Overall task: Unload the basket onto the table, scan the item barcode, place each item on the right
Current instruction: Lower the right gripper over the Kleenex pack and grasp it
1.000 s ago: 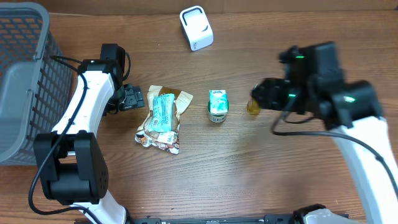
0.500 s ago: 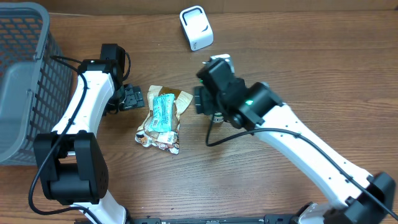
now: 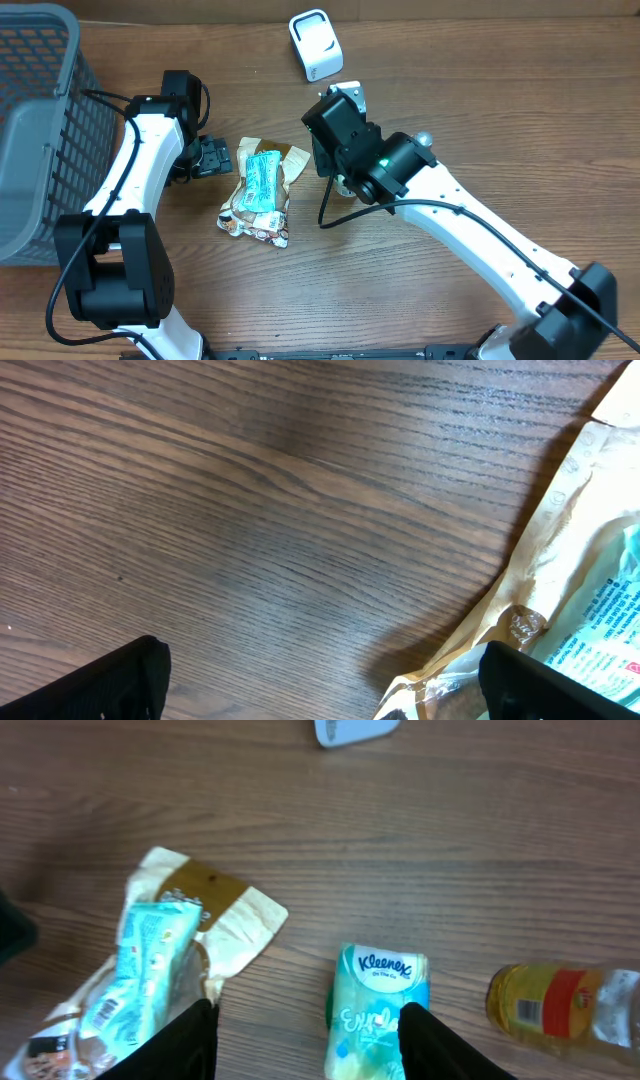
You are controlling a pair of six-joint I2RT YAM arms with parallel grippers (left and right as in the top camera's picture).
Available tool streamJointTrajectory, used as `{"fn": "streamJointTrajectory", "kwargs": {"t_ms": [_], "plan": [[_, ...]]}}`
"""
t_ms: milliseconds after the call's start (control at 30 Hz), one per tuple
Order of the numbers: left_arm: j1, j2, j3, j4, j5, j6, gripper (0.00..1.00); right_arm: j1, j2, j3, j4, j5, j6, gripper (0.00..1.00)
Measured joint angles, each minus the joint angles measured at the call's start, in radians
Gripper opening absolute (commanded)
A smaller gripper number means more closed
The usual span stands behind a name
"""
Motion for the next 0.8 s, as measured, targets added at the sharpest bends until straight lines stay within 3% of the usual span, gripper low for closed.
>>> {"fn": "streamJointTrajectory", "kwargs": {"t_ms": [267,500,800], "plan": [[0.0,0.0,0.0,0.0,0.0,0.0,1.0,0.005,0.15,-0.005,-0.002,0.014,0.001,0.55],[0.0,0.0,0.0,0.0,0.0,0.0,1.0,0.005,0.162,-0.007,-0.003,0.018,0.004,0.49],[0.0,0.0,0.0,0.0,0.0,0.0,1.0,0.005,0.171,-0.007,-0.032,0.018,0.005,0.49]]}}
